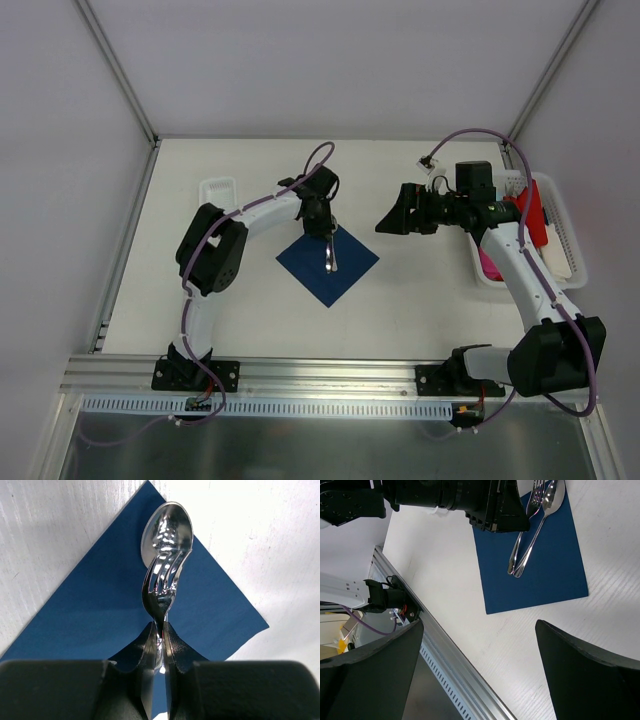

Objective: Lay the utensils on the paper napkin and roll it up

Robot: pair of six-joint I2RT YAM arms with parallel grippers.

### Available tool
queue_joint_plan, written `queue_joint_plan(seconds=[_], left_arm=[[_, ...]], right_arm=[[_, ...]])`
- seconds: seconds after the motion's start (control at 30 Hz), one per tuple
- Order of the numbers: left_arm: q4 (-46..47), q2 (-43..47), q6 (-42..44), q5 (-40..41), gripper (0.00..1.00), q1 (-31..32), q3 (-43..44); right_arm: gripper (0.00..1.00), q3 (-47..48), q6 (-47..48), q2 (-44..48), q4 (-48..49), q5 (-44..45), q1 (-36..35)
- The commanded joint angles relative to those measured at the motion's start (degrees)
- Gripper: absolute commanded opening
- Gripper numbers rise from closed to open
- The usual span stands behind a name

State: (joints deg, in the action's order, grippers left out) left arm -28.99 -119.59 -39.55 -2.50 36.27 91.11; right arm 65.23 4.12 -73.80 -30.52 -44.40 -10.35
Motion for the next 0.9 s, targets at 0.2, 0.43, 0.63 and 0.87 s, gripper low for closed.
queue_joint_plan(seconds=[0.2, 0.43, 0.63, 0.87], left_arm=[[-0.5, -0.7, 1.3, 0.0, 0.13, -0.9, 2.2], [-0.5, -0.5, 1.3, 0.0, 0.16, -1.1, 2.3], [-0.5, 3.2, 1.8, 0.2, 0.20, -1.1, 2.1], [-0.5, 17.9, 4.0, -0.9, 0.37, -1.5, -1.1]], right_arm=[[0.99, -0.2, 0.5, -0.3, 0.6, -1.9, 0.2], [0.99, -0.3, 0.4, -0.2, 0.7, -1.9, 0.2], [0.99, -0.7, 0.5, -0.2, 1.0, -2.1, 0.2], [0.99, -2.6, 1.5, -2.0, 2.1, -1.7, 0.2]])
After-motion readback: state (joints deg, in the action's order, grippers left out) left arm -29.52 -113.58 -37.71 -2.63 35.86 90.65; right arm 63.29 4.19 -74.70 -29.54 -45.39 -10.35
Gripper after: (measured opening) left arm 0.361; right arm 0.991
